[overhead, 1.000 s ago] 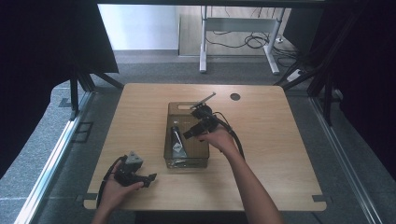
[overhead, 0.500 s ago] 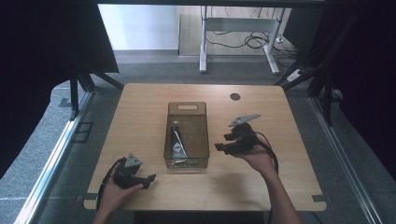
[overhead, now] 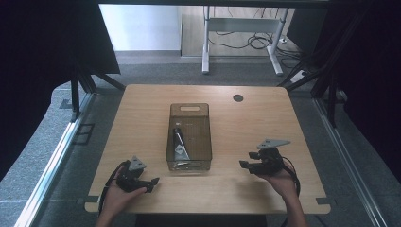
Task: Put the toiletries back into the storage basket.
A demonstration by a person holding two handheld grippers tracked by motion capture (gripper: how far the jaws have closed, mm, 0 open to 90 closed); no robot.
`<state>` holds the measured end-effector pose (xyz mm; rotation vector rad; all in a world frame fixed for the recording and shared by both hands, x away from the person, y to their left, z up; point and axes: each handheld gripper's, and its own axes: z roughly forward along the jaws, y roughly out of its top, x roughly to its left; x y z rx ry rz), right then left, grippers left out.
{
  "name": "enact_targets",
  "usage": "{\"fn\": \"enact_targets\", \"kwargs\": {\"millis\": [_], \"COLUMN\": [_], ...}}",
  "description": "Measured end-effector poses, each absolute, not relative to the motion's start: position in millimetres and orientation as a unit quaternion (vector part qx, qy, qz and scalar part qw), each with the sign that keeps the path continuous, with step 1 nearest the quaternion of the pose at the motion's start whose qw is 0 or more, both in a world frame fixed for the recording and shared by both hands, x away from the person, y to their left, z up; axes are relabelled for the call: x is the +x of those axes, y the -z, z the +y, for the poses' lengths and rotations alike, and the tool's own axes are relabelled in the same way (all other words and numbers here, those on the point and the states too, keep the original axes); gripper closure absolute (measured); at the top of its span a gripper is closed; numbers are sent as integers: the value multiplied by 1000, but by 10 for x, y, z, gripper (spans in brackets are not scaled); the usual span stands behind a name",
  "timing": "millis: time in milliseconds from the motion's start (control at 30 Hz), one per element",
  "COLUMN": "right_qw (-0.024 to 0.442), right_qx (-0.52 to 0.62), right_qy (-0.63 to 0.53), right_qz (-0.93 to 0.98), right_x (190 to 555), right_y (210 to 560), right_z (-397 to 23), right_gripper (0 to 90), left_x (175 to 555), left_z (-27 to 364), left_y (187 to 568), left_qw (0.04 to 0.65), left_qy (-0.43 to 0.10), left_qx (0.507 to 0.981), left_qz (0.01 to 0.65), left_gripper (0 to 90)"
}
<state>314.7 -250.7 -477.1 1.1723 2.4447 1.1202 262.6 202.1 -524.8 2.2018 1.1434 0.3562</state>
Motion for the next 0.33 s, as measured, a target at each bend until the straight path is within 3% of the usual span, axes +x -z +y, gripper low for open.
{"fn": "enact_targets", "kwargs": {"millis": [333], "right_qw": [122], "right_qx": [401], "right_qy": [-391], "right_qz": [819], "right_x": [3117], "right_y": [4852], "right_z": [-2554], "right_gripper": [398], "left_x": [2623], "left_z": [1979], "left_y": [5238], "left_qw": [318], "left_qy": [-132], "left_qx": [838], "left_qz": [424], "left_gripper": [223]}}
